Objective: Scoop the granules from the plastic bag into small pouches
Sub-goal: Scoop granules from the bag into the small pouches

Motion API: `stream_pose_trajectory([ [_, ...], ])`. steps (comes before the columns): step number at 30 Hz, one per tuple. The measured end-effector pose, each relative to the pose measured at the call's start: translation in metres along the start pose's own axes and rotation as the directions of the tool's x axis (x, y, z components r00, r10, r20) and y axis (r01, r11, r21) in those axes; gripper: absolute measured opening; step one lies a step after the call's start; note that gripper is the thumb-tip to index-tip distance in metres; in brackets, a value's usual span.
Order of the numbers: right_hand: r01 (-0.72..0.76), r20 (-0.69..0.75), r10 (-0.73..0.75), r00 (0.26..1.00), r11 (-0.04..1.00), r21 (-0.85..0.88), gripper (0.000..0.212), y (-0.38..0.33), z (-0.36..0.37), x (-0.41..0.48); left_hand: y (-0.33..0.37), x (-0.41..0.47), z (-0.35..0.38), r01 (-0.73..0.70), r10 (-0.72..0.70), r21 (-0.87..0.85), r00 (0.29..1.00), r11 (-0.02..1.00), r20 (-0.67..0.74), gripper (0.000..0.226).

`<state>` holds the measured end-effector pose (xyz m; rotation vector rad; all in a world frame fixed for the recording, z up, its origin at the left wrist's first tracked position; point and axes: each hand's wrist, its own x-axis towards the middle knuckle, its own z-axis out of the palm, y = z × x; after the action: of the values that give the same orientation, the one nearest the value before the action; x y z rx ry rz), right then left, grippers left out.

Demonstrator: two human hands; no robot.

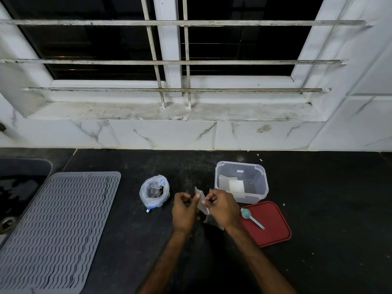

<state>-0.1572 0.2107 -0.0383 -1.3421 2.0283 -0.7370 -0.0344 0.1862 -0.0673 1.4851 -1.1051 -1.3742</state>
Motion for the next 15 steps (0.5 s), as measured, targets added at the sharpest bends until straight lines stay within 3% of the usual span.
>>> stream_pose_trajectory([
  [4, 0.034, -0.029, -0.04, 0.999, 0.983, -0.179, 0.01, -0.003, 0.002, -0.002, 0.001, -0.002, 0.002, 0.012, -0.017, 0.035, 0.985, 0.999, 0.169, 0.033],
  [6, 0.046, -0.006, -0.048, 0.999, 0.976, -0.215, 0.008, -0.003, 0.003, -0.003, -0.002, -0.001, 0.002, 0.029, -0.033, 0.027, 0.985, 0.999, 0.168, 0.03],
  [15, 0.102, 0.05, -0.101, 0.994, 0.995, -0.017, 0.007, 0.001, 0.009, -0.006, -0.008, 0.001, -0.005, 0.071, -0.054, -0.091, 0.981, 0.993, 0.184, 0.021],
])
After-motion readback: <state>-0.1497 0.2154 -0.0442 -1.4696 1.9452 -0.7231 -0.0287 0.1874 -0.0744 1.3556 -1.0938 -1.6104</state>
